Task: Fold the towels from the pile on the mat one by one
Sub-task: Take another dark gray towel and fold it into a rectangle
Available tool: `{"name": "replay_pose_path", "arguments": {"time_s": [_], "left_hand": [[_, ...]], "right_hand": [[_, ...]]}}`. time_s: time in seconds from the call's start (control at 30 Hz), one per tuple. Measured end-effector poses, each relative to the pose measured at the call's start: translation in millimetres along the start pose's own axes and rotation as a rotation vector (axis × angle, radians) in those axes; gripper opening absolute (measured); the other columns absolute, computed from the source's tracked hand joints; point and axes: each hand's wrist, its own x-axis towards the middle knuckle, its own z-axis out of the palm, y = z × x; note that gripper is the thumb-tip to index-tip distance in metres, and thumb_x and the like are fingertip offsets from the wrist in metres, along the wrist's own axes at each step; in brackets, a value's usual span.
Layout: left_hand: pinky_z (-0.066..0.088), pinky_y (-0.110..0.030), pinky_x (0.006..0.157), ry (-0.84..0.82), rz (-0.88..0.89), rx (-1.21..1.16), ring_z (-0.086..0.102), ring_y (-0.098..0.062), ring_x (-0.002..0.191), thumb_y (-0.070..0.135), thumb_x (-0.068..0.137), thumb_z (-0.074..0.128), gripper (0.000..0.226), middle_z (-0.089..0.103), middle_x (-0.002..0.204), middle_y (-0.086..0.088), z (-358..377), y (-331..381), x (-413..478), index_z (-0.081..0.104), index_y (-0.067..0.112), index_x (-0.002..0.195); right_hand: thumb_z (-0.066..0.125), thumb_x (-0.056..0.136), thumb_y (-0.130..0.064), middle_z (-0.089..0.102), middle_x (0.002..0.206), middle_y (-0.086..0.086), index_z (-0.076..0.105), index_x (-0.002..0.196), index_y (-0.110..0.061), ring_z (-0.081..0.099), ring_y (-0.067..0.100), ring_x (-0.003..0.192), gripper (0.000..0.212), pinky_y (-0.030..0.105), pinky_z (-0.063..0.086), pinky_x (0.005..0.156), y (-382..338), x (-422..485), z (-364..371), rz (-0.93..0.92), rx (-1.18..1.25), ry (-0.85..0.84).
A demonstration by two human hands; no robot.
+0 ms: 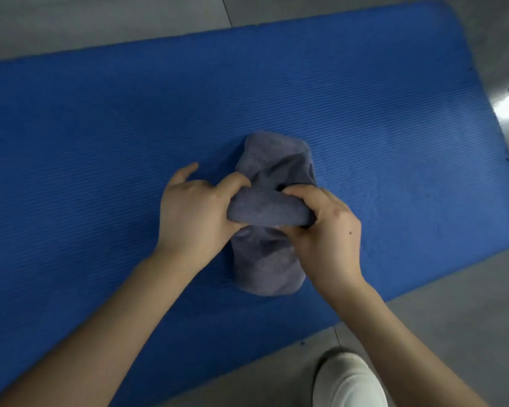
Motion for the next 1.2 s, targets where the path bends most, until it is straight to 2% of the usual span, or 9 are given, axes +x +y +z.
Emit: {"name": "replay_pose_path", "arguments": {"time_s": [0.13, 0.2, 0.27, 0.47, 0.6, 0.8, 0.9, 1.03, 1.2], "left_hand": [[0.047, -0.042, 0.089, -0.365, -0.237, -0.219, 0.065, -0.027, 0.072, 0.033, 0.061, 0.084, 0.056, 0.07, 0.079, -0.002, -26.7, 11.9, -27.5, 0.063, 0.021, 0.111], [0.047, -0.037, 0.089, -0.543, -0.394, -0.429, 0.062, -0.02, 0.096, 0.032, 0.065, 0.083, 0.068, 0.066, 0.107, 0.006, -50.3, 21.2, -36.9, 0.051, 0.032, 0.125], [0.047, -0.035, 0.09, -0.602, -0.485, -0.569, 0.059, -0.013, 0.101, 0.031, 0.064, 0.083, 0.071, 0.06, 0.113, 0.012, -79.9, 34.5, -43.8, 0.048, 0.039, 0.125], [0.051, -0.039, 0.082, -0.598, -0.606, -0.662, 0.061, -0.006, 0.081, 0.03, 0.064, 0.084, 0.066, 0.062, 0.091, 0.016, -196.7, 104.1, -38.9, 0.045, 0.06, 0.108], [0.044, -0.027, 0.066, -0.552, -0.719, -0.682, 0.052, 0.001, 0.06, 0.042, 0.058, 0.082, 0.069, 0.058, 0.061, 0.019, -290.8, 174.5, -13.6, 0.047, 0.052, 0.117], [0.051, -0.037, 0.074, -0.457, -0.758, -0.69, 0.063, -0.014, 0.075, 0.054, 0.051, 0.072, 0.067, 0.066, 0.076, 0.006, -422.9, 269.8, 37.7, 0.048, 0.058, 0.113], [0.049, -0.032, 0.071, -0.433, -0.76, -0.689, 0.063, -0.016, 0.074, 0.051, 0.053, 0.073, 0.076, 0.066, 0.074, 0.002, -472.8, 304.3, 65.6, 0.049, 0.043, 0.125], [0.051, -0.038, 0.086, -0.391, -0.792, -0.755, 0.066, -0.018, 0.086, 0.044, 0.06, 0.075, 0.082, 0.07, 0.086, -0.004, -522.9, 343.8, 101.9, 0.04, 0.036, 0.134], [0.045, -0.017, 0.083, -0.358, -0.75, -0.85, 0.062, -0.011, 0.098, 0.029, 0.083, 0.068, 0.067, 0.069, 0.098, -0.004, -563.2, 385.8, 137.1, 0.033, 0.028, 0.14]], "right_hand": [[0.072, 0.074, -0.029, 0.068, 0.092, -0.002, 0.066, 0.102, -0.031, 0.061, 0.02, 0.088, 0.028, 0.035, 0.047, 0.076, -14.7, -18.3, -9.5, 0.152, -0.022, -0.244], [0.073, 0.072, -0.03, 0.069, 0.095, -0.004, 0.065, 0.104, -0.034, 0.062, 0.018, 0.091, 0.033, 0.032, 0.046, 0.08, -25.1, -24.9, -29.5, 0.214, -0.008, -0.349], [0.077, 0.069, -0.028, 0.069, 0.098, -0.009, 0.063, 0.108, -0.037, 0.061, 0.015, 0.096, 0.043, 0.031, 0.045, 0.084, -38.6, -30.2, -60.7, 0.259, 0.021, -0.448], [0.081, 0.065, -0.025, 0.065, 0.105, -0.015, 0.058, 0.116, -0.039, 0.058, 0.01, 0.102, 0.058, 0.027, 0.042, 0.088, -104.5, -42.7, -187.5, 0.234, 0.087, -0.644], [0.082, 0.065, -0.022, 0.065, 0.114, -0.008, 0.056, 0.119, -0.038, 0.058, 0.014, 0.108, 0.062, 0.034, 0.043, 0.096, -156.7, -39.7, -290.3, 0.241, 0.17, -0.658], [0.081, 0.068, -0.029, 0.063, 0.116, -0.008, 0.055, 0.122, -0.034, 0.057, 0.014, 0.109, 0.06, 0.035, 0.044, 0.095, -233.4, -23.1, -437.6, 0.147, 0.2, -0.707], [0.082, 0.068, -0.034, 0.062, 0.114, -0.015, 0.057, 0.119, -0.034, 0.056, 0.008, 0.109, 0.057, 0.035, 0.043, 0.097, -263.6, -13.1, -493.1, 0.127, 0.238, -0.674], [0.08, 0.07, -0.038, 0.062, 0.109, -0.017, 0.058, 0.117, -0.032, 0.055, 0.005, 0.108, 0.052, 0.027, 0.044, 0.094, -294.1, -2.0, -552.1, 0.135, 0.284, -0.604], [0.079, 0.071, -0.037, 0.054, 0.111, -0.022, 0.048, 0.127, -0.032, 0.05, 0.004, 0.113, 0.064, 0.022, 0.04, 0.094, -316.9, 2.6, -615.5, 0.167, 0.294, -0.471]]}}
